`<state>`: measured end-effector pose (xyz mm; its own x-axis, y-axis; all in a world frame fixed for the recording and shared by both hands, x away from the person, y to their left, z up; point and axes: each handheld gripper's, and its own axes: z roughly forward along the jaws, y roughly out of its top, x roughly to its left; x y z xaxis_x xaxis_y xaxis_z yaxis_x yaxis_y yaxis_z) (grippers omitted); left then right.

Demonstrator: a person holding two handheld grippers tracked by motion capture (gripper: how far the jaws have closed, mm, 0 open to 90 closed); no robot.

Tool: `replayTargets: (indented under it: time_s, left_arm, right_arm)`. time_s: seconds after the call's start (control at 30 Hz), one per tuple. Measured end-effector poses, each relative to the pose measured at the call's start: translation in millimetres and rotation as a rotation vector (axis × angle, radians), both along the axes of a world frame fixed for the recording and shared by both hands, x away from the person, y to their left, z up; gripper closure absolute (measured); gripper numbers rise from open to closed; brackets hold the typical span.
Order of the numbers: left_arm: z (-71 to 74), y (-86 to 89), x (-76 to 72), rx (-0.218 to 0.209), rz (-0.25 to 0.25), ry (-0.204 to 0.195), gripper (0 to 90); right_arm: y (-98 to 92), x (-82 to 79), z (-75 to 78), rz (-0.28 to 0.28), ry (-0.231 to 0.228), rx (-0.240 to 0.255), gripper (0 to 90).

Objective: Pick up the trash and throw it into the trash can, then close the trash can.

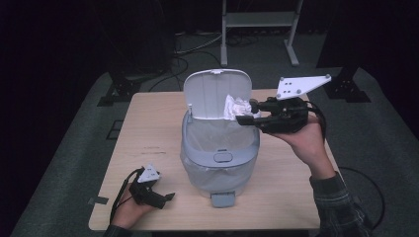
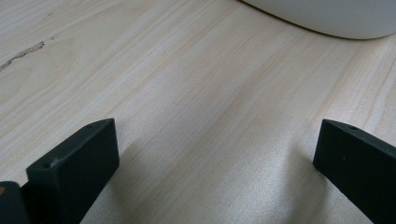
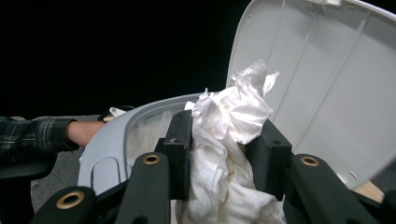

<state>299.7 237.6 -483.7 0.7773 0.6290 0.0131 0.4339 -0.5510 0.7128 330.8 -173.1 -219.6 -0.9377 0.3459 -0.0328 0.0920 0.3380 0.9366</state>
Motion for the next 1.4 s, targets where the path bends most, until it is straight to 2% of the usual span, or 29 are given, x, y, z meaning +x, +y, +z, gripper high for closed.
replayTargets:
  time_s: [0.53, 0.77, 1.13, 1.2, 1.4]
  left_arm:
    - [0.0, 0.1, -0.8, 0.0, 0.006, 0.001, 0.0]
    - [0.0, 0.1, -0.3, 0.0, 0.005, 0.0, 0.0]
    - [0.2, -0.5, 1.3, 0.002, 0.005, 0.001, 0.0]
    - [0.1, -0.7, 1.5, 0.002, 0.006, 0.0, 0.0]
    - [0.2, -1.1, 2.3, 0.004, 0.004, 0.0, 0.0]
  right_arm:
    - [38.2, 11.7, -4.0, 0.054, 0.011, -0.036, 62.8]
    - [44.8, 14.4, -7.4, 0.053, 0.026, -0.049, 47.4]
    - [38.1, 12.0, -7.4, 0.031, 0.03, -0.034, 40.0]
    - [34.4, 11.8, -7.7, 0.024, 0.031, -0.029, 43.1]
    - [17.1, 14.2, -9.7, -0.022, 0.028, -0.022, 65.0]
